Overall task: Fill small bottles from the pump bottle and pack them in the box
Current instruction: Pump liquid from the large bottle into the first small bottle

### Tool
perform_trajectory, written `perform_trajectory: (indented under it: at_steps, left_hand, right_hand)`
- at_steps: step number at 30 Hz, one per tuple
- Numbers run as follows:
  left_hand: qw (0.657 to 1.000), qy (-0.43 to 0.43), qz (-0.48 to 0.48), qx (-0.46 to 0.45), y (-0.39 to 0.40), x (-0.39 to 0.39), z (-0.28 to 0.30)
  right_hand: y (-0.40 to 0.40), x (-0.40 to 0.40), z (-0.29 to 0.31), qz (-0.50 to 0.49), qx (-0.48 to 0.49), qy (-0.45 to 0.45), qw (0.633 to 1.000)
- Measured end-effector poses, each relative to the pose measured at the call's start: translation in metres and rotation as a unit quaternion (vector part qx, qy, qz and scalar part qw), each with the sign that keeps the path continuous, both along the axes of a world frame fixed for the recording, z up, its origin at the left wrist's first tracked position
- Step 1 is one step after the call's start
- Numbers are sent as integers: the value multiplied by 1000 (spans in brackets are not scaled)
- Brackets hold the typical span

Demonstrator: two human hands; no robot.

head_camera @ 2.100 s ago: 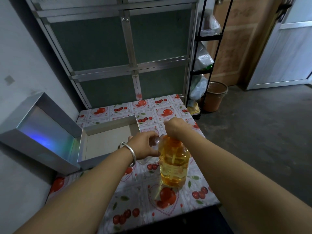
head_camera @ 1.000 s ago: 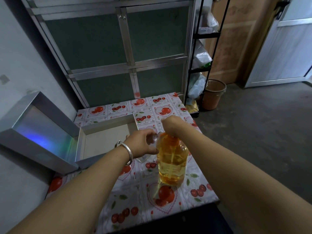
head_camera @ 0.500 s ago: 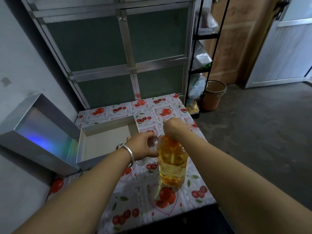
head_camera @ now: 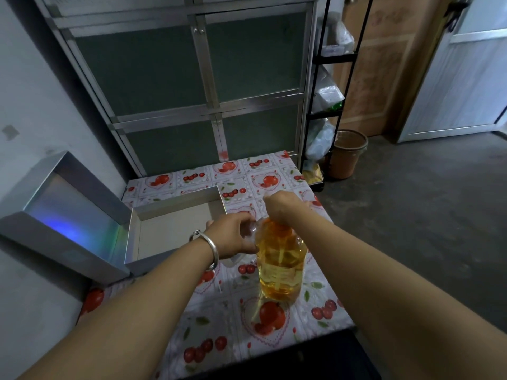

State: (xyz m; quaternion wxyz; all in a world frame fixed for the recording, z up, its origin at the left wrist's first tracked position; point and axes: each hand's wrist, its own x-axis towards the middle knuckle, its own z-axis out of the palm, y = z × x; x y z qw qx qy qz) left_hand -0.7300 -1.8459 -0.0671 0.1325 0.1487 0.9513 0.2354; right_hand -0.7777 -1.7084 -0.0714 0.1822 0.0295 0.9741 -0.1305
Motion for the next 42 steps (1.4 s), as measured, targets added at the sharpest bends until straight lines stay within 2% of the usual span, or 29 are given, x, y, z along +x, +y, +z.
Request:
perform_trajectory:
  at_steps: [6, 12, 18, 20, 25, 28, 31, 33, 38, 42]
  left_hand:
    - [1000, 1, -2, 9, -1, 2, 4]
    - [1000, 2, -3, -2, 2, -2, 0]
    - [1000, 0, -3, 6, 2, 2, 2]
    - [1000, 5, -3, 11, 2, 1, 5]
    - [1000, 6, -8, 0, 4, 1, 4]
    - [1000, 5, -10, 3, 4, 4, 4]
    - [1000, 9, -6, 8, 3, 4, 7]
    - [1000, 8, -4, 15, 3, 2, 9]
    - [1000, 1, -3, -2, 4, 0, 2]
    - [1000, -1, 6, -1, 3, 1, 0]
  right_hand:
    - [0, 5, 18, 24, -43, -26, 998]
    - [0, -4, -3, -37, -28, 17, 999]
    - [2, 7, 19, 33, -58, -40, 997]
    - [2, 3, 16, 35, -49, -27, 998]
    - [0, -7, -7, -27, -18, 13, 999]
    - [0, -6, -2, -10, -24, -12, 1000]
    - [1, -6, 8, 13, -69, -53, 996]
    - [0, -7, 6, 27, -45, -36, 998]
    - [0, -9, -9, -30, -10, 13, 999]
    - [1, 0, 6, -21, -67, -24, 997]
